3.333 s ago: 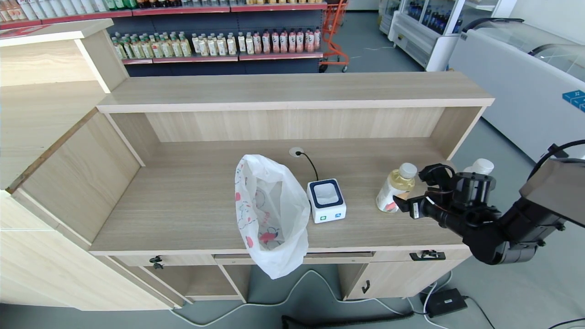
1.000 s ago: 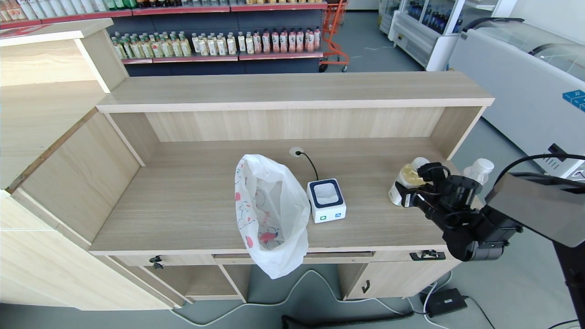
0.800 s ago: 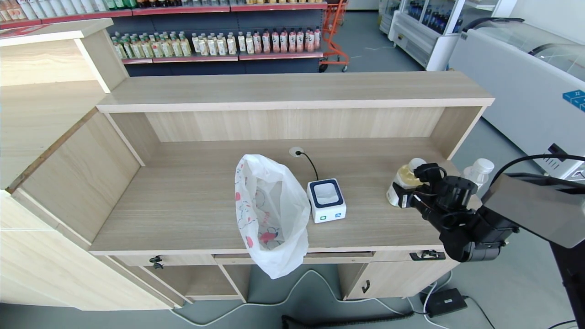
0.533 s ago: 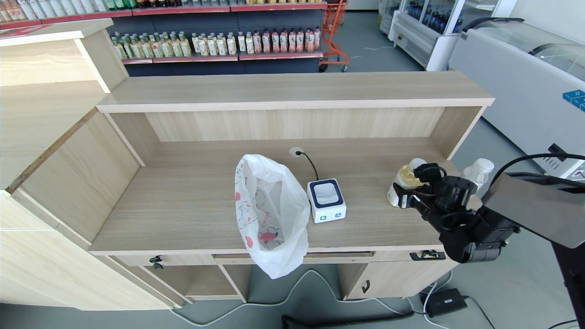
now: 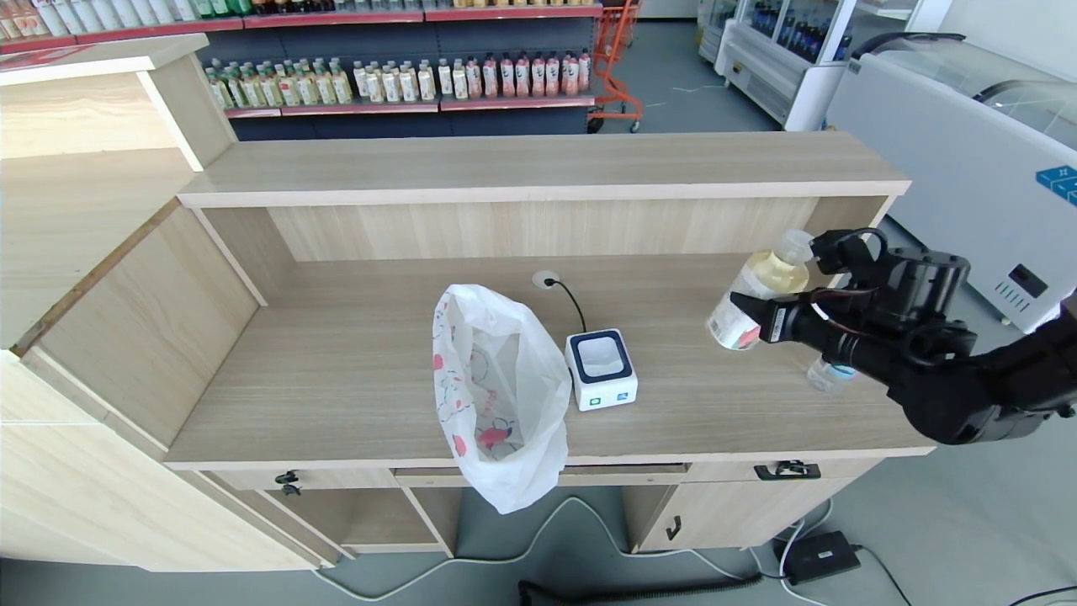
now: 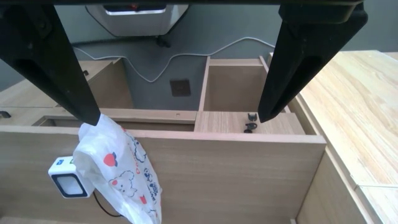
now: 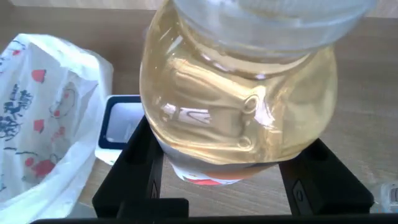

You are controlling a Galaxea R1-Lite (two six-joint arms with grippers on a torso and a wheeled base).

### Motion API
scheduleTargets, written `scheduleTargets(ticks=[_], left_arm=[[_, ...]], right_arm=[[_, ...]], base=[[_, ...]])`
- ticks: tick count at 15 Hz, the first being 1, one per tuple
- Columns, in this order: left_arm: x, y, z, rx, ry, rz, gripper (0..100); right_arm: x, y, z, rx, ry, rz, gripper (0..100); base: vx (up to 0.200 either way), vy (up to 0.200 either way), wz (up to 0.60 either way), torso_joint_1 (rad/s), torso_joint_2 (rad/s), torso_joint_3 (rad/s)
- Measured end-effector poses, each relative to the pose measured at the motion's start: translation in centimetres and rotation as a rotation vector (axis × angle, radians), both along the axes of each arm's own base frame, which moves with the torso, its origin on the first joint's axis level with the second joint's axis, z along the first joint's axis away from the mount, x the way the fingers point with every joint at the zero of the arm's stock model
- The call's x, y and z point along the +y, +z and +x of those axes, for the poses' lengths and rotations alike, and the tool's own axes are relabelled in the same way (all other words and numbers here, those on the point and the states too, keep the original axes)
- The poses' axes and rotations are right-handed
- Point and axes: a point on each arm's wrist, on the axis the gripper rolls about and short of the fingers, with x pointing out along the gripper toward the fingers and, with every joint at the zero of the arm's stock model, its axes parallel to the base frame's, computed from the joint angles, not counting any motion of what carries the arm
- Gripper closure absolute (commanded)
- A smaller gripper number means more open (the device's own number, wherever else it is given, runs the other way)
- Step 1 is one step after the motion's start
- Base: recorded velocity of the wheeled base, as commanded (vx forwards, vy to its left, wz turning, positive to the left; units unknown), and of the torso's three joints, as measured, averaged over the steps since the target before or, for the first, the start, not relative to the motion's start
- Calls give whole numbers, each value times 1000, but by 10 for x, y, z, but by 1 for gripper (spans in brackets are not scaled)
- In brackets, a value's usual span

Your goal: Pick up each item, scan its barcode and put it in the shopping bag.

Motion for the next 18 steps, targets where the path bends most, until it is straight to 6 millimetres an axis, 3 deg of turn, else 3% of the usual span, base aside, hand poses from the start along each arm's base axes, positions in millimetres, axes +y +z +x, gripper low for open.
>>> scheduleTargets(ticks=[6, 12, 18], left_arm=[[0, 0, 0, 0, 0, 0, 0], [0, 0, 0, 0, 0, 0, 0], [0, 0, 0, 0, 0, 0, 0]], right_arm=[[16, 76, -99, 109, 461, 218, 100], [50, 124, -191, 212, 838, 340, 100], [54, 155, -239, 208, 1020, 387, 100]], base=[[0, 0, 0, 0, 0, 0], [0, 0, 0, 0, 0, 0], [0, 0, 0, 0, 0, 0]])
